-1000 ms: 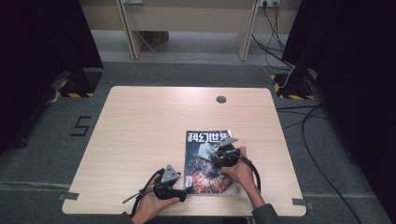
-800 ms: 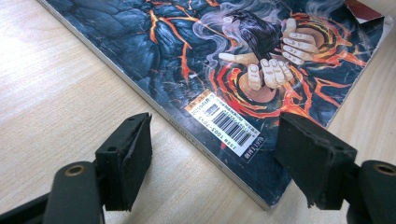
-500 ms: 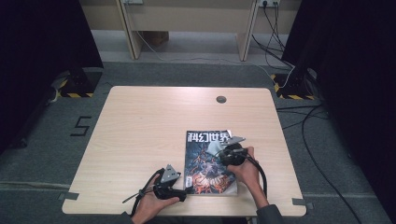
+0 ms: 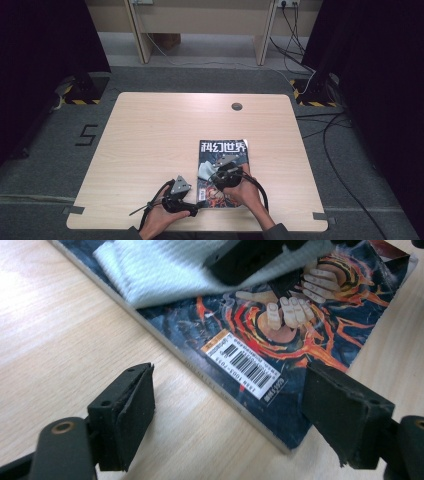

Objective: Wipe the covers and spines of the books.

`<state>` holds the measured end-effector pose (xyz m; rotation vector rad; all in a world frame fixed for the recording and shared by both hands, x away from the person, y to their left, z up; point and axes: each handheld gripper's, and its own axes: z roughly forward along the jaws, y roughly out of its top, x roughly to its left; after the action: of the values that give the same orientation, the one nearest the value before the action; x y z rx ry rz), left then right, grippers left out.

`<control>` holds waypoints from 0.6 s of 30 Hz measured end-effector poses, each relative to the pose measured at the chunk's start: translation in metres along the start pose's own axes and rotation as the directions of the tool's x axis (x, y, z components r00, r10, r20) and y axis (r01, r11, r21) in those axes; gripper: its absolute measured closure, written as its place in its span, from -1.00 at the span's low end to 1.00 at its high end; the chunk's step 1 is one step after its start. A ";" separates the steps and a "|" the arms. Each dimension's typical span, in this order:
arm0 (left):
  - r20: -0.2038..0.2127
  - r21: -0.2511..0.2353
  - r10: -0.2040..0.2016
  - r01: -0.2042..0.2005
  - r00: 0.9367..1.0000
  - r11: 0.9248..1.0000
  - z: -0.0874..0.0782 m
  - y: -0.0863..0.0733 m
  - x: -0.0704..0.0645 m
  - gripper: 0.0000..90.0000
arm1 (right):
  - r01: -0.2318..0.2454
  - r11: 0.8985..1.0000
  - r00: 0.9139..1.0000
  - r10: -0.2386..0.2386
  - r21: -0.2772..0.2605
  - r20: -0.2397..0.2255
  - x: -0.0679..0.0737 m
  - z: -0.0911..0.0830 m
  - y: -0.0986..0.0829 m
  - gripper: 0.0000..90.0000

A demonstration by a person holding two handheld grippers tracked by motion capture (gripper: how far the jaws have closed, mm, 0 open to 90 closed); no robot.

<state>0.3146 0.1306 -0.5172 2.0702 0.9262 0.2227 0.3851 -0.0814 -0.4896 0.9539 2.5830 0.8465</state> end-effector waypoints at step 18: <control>0.041 0.051 0.021 -0.023 0.999 0.998 -0.028 -0.013 -0.008 -0.60 | 0.098 0.995 0.993 -0.097 0.011 -0.068 0.042 -0.005 -0.003 0.35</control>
<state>0.2890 0.1476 -0.5083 2.1251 0.8941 0.1698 0.3498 -0.0577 -0.4890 0.8084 2.6719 0.8482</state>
